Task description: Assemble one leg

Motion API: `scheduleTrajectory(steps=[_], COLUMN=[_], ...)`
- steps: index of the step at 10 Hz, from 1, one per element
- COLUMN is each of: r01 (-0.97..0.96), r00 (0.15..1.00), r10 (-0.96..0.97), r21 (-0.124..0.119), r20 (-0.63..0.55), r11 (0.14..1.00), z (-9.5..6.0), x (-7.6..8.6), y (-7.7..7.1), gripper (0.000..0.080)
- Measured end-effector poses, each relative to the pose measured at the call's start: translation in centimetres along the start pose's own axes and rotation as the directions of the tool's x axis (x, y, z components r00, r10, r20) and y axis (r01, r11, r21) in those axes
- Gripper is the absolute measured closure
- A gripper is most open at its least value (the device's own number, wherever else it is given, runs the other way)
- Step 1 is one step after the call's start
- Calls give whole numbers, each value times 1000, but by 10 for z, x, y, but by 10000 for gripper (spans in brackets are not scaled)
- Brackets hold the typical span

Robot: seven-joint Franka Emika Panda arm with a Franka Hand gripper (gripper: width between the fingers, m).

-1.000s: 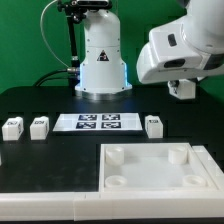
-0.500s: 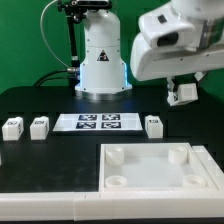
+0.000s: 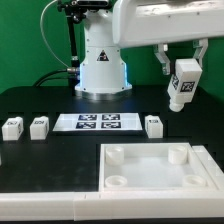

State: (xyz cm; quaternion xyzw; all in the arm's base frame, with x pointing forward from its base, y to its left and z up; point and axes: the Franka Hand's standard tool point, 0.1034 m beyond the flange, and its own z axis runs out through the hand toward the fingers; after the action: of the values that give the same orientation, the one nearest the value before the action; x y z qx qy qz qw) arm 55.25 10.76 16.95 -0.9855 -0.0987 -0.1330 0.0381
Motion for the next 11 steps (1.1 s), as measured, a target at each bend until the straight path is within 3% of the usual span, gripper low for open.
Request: scheduleTrajectory(steps=[1, 3, 4, 9, 11], r01=[6, 28, 22, 25, 33], r00=[997, 931, 904, 911, 943], r10=[-7, -48, -51, -51, -49], r21=[-11, -62, -74, -69, -52], r20=[-79, -362, -425, -408, -330], r11=[1000, 998, 997, 997, 998], z=[3, 13, 17, 22, 37], x=[2, 49, 66, 63, 72], y=[3, 26, 32, 30, 34], gripper=[508, 508, 508, 508, 508])
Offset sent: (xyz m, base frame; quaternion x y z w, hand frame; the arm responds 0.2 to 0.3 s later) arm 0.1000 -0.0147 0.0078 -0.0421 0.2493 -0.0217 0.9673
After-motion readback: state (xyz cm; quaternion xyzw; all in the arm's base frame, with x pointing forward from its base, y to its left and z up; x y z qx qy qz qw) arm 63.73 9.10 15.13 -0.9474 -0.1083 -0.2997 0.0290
